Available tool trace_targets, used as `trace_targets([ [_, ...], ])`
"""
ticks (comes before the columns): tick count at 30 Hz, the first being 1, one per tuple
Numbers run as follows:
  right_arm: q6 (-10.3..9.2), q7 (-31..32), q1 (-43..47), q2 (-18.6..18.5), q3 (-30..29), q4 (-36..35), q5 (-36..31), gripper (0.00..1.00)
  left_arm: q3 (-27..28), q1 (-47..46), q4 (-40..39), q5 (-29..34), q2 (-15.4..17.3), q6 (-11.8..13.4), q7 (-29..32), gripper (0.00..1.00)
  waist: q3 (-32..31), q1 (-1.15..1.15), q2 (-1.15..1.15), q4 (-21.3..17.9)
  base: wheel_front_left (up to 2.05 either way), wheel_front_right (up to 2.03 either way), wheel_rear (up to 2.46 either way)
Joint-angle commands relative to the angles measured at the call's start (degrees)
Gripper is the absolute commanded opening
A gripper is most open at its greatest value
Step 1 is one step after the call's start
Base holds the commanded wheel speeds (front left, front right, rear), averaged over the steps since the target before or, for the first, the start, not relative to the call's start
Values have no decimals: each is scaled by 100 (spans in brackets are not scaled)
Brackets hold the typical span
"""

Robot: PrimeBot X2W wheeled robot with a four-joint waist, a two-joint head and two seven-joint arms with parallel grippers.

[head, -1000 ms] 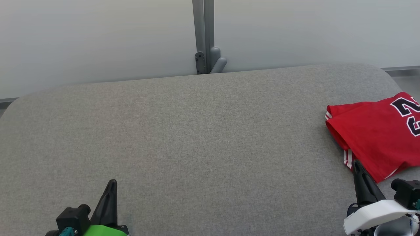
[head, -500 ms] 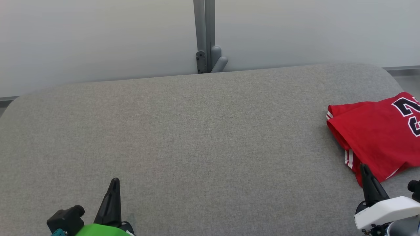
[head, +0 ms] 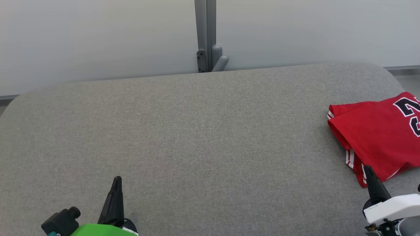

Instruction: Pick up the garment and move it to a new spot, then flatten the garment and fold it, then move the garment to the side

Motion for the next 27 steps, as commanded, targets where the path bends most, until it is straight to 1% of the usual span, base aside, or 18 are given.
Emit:
trace_targets([
  [1,-1,78,-154,-26,-83,-31,257,0,50,32,-110,-246,-18,-52,-34,0,3,0,0,3,0,0,0],
  [16,-1,491,-242,17,-341,97,1321,0,65,91,-251,-1196,-168,-179,-47,0,26,0,0,24,0,0,0],
  [27,-1,746,-291,49,-501,174,1944,0,75,135,-330,-1740,-252,-261,-58,0,42,0,0,38,0,0,0],
])
